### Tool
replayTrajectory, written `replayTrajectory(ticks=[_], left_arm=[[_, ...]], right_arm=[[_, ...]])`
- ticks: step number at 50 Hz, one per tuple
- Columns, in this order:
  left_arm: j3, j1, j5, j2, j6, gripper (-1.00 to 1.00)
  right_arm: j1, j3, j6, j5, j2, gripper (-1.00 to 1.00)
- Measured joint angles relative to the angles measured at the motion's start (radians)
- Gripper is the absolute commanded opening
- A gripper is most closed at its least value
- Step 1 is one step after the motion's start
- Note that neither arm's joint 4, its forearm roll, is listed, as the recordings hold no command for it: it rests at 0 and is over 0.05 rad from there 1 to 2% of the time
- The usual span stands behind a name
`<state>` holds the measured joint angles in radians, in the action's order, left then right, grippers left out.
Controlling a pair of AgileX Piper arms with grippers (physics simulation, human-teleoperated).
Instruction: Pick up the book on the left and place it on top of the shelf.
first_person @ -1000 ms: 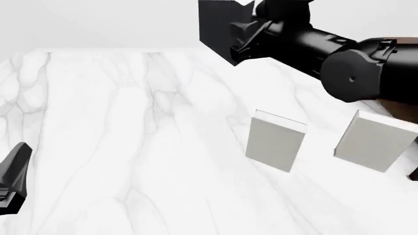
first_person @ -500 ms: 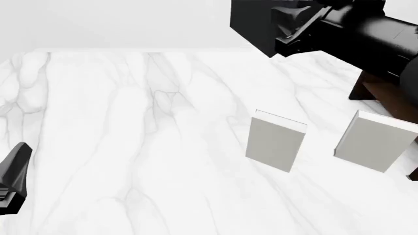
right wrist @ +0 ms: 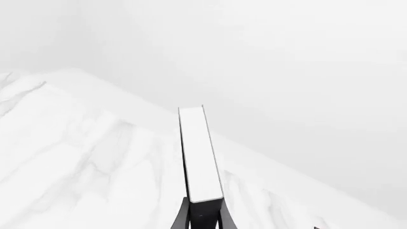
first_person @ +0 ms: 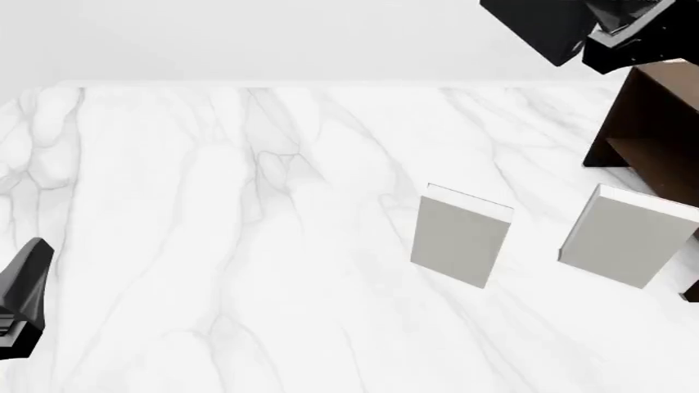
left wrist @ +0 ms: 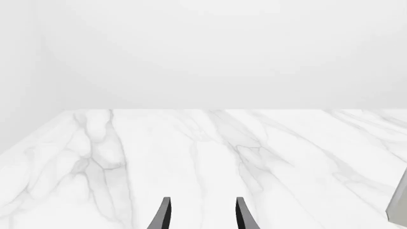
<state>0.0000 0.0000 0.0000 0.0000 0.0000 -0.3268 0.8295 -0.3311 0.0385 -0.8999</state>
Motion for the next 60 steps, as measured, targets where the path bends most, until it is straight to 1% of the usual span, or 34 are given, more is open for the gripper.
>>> replayTrajectory(ticks=[12, 25, 39, 53, 60], left_arm=[[0.0, 0.0, 0.0, 0.0, 0.0, 1.0], [0.0, 0.0, 0.0, 0.0, 0.0, 1.0], [0.0, 0.0, 0.0, 0.0, 0.0, 1.0], [0.0, 0.0, 0.0, 0.0, 0.0, 1.0], [0.0, 0.0, 0.0, 0.0, 0.0, 1.0]], right_arm=[[0.091, 0.012, -0.053, -0.09, 0.096, -1.0], [0.173, 0.036, -0.103, -0.16, 0.146, -1.0], [0.258, 0.057, -0.143, -0.209, 0.179, -1.0], [0.353, 0.059, -0.169, -0.246, 0.231, -1.0], [0.393, 0.067, -0.193, -0.262, 0.249, -1.0]])
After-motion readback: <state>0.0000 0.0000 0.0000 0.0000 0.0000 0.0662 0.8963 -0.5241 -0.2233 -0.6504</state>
